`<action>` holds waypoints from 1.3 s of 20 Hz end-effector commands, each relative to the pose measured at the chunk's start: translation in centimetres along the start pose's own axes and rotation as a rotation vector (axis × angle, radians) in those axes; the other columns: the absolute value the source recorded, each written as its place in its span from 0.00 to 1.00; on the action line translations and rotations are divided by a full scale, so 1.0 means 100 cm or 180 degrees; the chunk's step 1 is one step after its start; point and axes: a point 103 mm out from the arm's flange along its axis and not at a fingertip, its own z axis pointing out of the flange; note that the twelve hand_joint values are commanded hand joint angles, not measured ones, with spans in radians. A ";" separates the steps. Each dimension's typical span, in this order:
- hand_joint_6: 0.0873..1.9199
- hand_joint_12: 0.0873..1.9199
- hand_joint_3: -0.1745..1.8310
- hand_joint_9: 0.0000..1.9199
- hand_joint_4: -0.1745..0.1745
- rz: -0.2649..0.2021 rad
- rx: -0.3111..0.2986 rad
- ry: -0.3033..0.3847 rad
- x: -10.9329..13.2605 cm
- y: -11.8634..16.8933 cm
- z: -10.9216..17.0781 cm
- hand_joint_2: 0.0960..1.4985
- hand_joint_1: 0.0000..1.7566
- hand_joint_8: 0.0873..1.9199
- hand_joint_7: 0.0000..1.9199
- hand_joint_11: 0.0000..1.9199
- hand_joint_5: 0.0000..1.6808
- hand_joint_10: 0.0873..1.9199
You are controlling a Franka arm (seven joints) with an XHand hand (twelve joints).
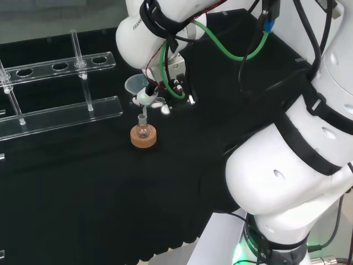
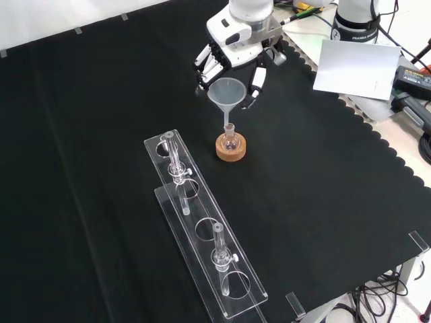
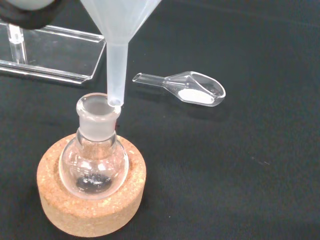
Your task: Place the funnel on the round-bottom flask.
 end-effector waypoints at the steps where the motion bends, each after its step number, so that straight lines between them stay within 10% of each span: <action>1: 0.25 0.64 0.35 0.53 0.34 -0.0017 -0.0004 -0.0008 0.000 0.000 0.000 0.45 0.47 0.37 0.39 0.33 0.31 0.27; 26: 0.25 0.64 0.35 0.53 0.33 -0.0070 0.0062 0.0045 0.012 0.000 0.025 0.45 0.47 0.37 0.39 0.34 0.31 0.27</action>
